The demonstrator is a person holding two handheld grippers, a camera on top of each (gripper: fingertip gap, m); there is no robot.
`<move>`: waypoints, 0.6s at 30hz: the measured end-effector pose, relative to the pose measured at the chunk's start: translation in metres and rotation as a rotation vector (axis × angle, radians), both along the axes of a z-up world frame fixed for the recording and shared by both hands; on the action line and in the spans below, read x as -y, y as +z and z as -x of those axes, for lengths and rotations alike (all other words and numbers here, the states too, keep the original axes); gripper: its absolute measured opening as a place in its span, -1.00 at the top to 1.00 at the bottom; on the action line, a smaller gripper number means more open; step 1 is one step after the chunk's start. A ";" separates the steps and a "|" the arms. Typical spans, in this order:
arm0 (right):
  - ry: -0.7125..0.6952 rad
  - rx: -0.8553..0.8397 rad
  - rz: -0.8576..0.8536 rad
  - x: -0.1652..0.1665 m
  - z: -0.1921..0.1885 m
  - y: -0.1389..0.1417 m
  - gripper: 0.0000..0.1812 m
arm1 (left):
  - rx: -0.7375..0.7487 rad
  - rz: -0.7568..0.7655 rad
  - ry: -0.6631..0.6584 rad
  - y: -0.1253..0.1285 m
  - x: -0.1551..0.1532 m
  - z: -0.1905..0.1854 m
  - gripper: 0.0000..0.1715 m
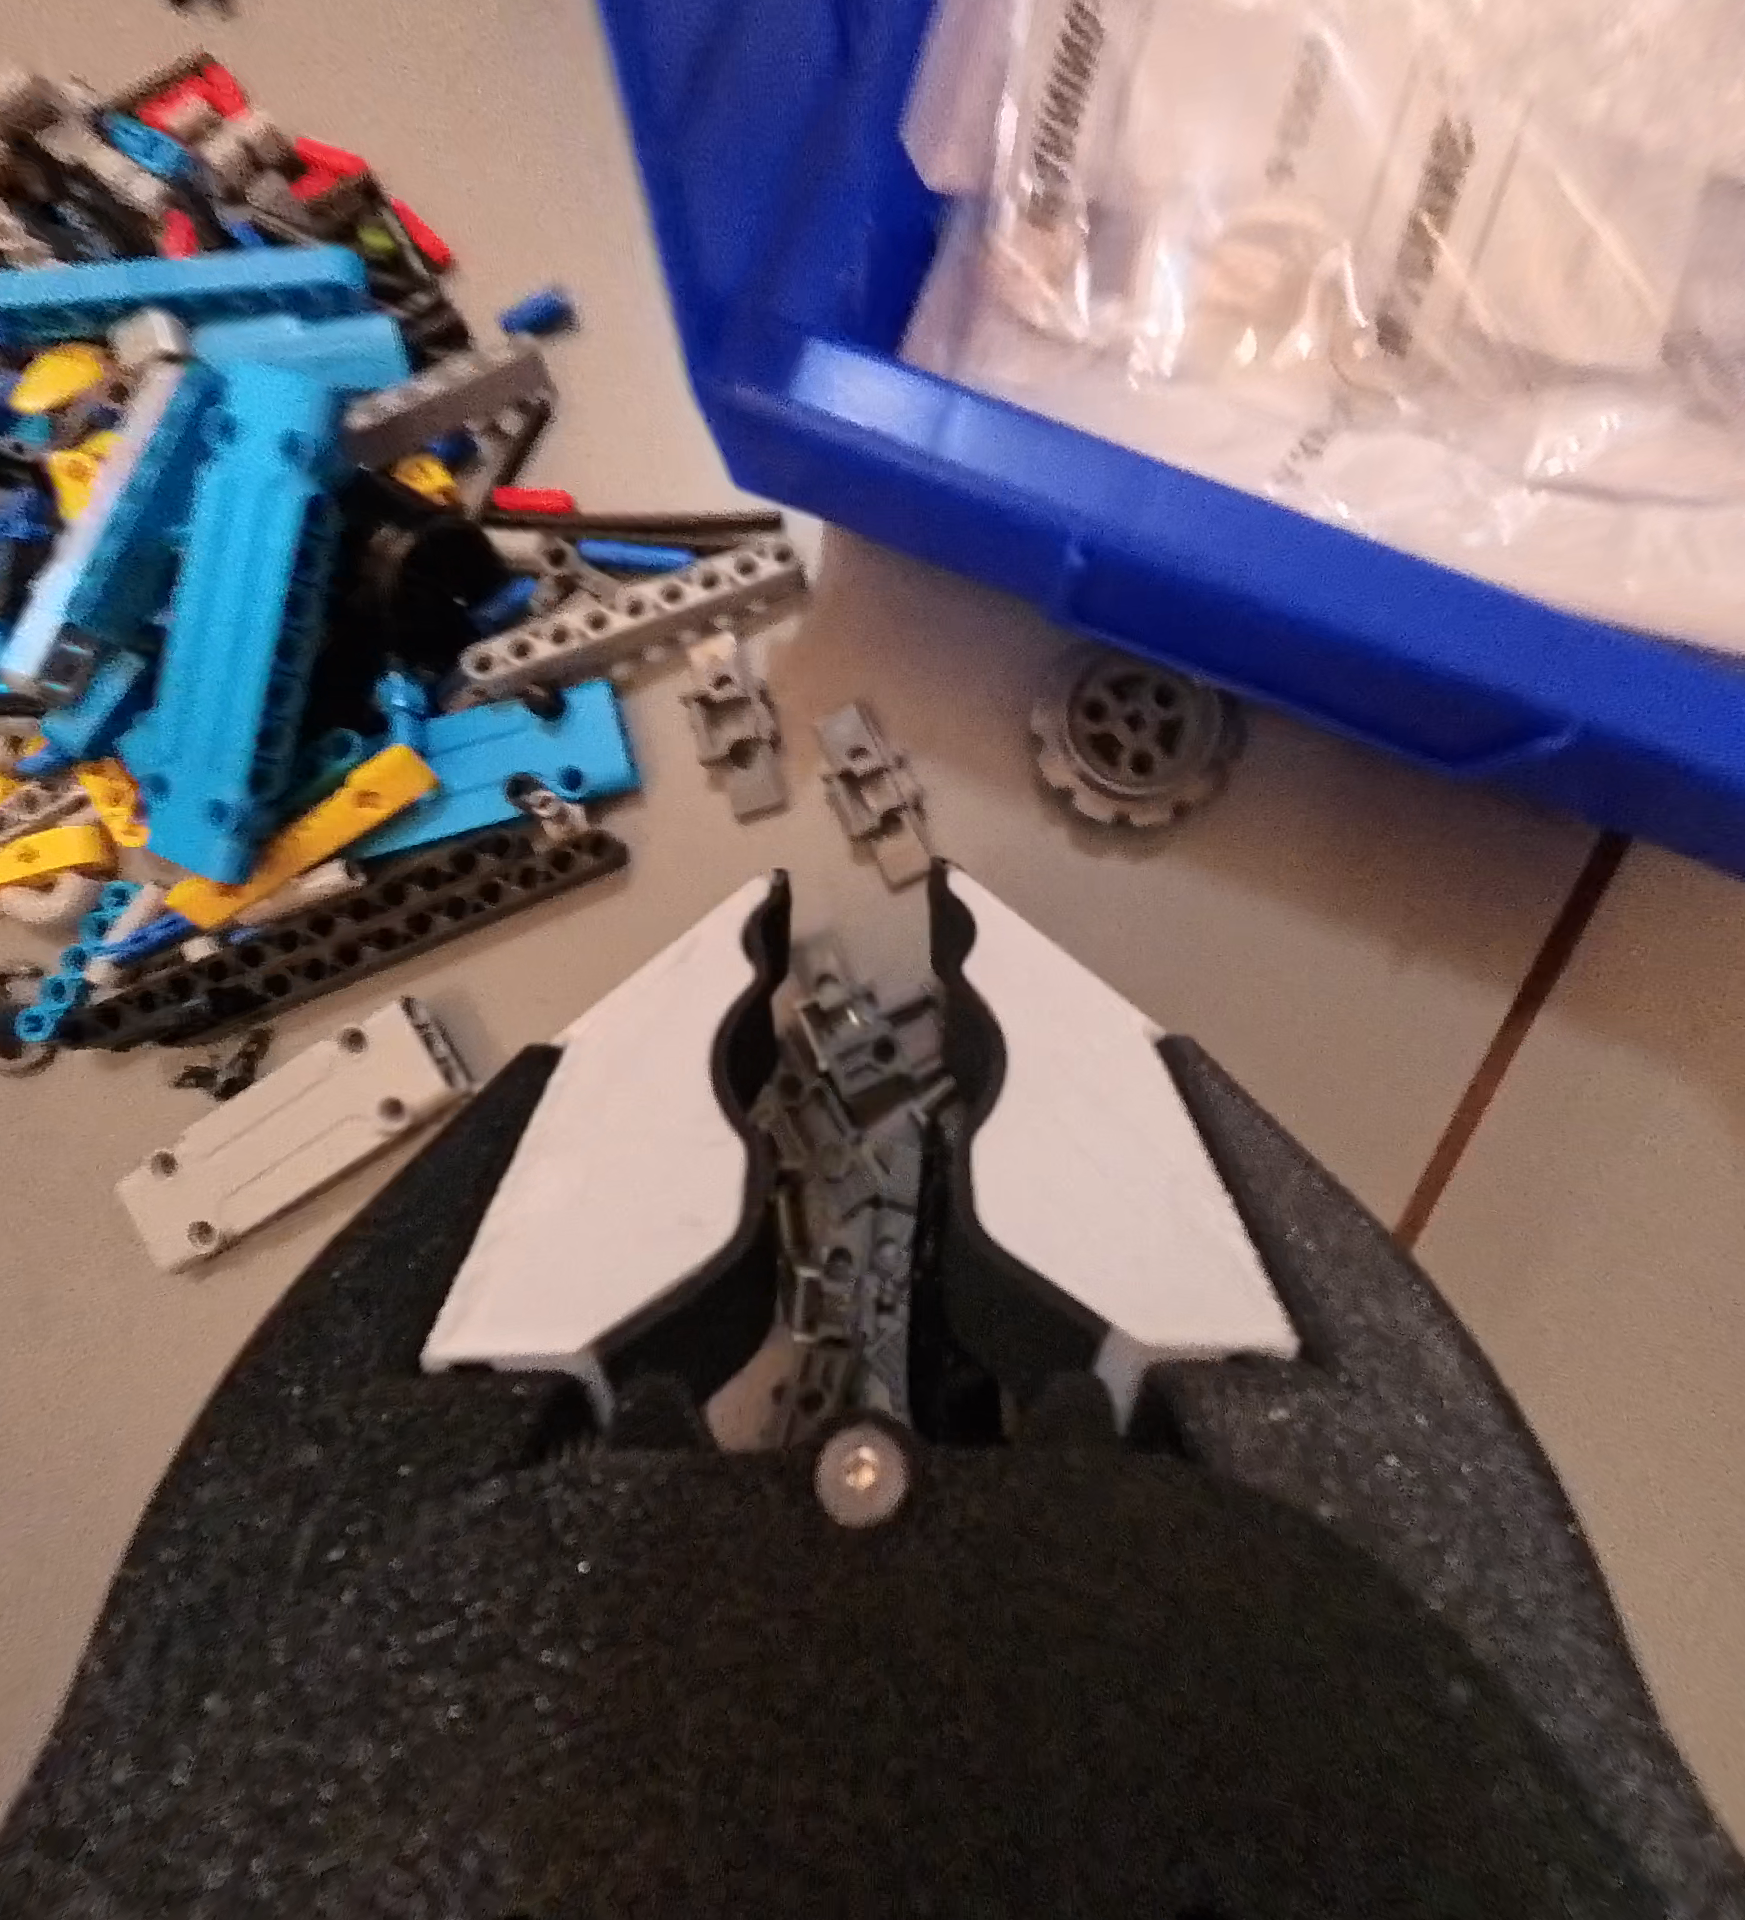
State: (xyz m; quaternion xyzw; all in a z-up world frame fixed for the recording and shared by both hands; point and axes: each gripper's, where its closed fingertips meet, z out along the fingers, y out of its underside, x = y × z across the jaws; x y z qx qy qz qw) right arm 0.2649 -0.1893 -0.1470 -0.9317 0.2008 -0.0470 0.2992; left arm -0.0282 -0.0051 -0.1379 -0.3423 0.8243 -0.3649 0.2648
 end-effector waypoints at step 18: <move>0.065 -0.011 0.077 -0.024 0.005 -0.016 0.84 | -0.003 -0.001 -0.005 0.000 0.001 0.001 0.97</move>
